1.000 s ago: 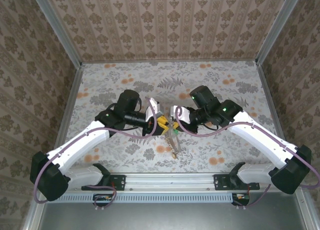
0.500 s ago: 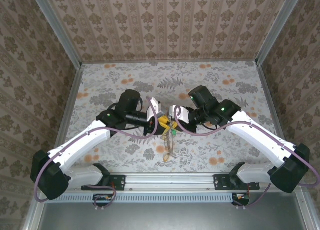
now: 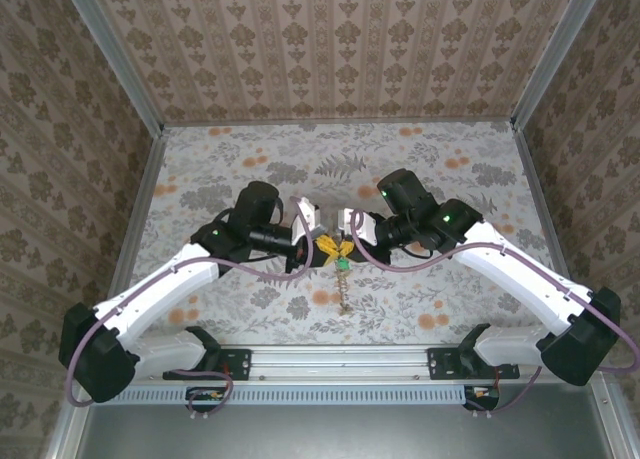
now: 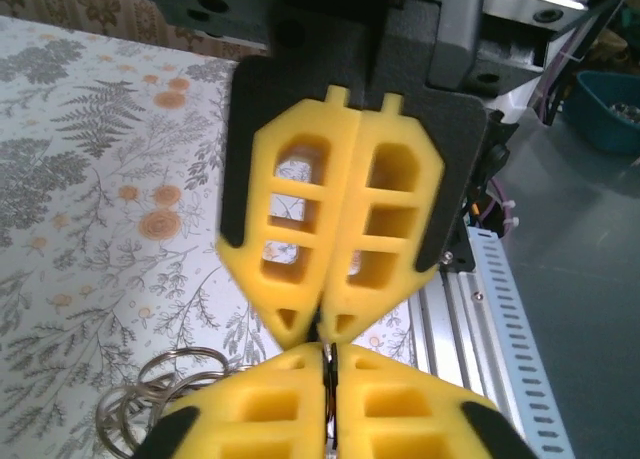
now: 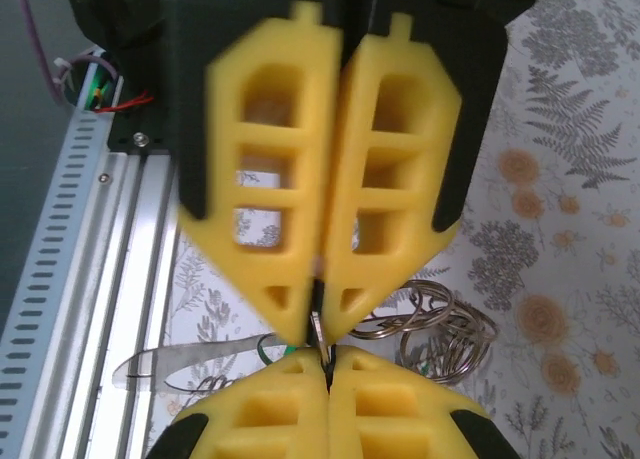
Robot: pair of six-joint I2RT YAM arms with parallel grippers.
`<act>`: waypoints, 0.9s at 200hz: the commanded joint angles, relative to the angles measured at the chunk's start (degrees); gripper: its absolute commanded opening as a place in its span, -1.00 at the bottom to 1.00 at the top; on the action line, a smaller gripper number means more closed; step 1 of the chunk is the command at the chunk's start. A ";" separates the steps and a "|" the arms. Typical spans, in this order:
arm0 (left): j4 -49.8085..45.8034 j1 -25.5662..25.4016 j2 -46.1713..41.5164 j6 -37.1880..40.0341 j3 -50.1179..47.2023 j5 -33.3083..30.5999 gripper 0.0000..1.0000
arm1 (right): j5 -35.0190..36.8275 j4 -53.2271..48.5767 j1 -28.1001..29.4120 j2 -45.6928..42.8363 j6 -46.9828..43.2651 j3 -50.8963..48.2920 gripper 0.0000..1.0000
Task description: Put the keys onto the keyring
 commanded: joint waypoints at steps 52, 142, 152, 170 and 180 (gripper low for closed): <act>5.87 0.93 -3.28 -2.52 -1.62 3.74 -1.00 | -4.93 5.41 -0.06 -3.61 1.01 -2.61 -0.78; 19.85 1.22 -8.87 -4.92 -7.72 6.99 -1.00 | -12.28 7.69 -3.08 -5.57 3.45 -5.54 -0.65; 20.41 1.20 -8.95 -5.11 -7.96 6.59 -1.00 | -13.33 7.93 -3.08 -5.16 3.61 -5.28 -0.66; 20.66 1.19 -8.72 -5.15 -7.96 5.89 -1.00 | -14.60 8.13 -3.07 -4.93 3.95 -5.25 -0.65; 20.80 1.21 -8.50 -5.16 -7.98 5.69 -1.00 | -15.07 8.15 -3.08 -5.08 3.96 -5.26 -0.62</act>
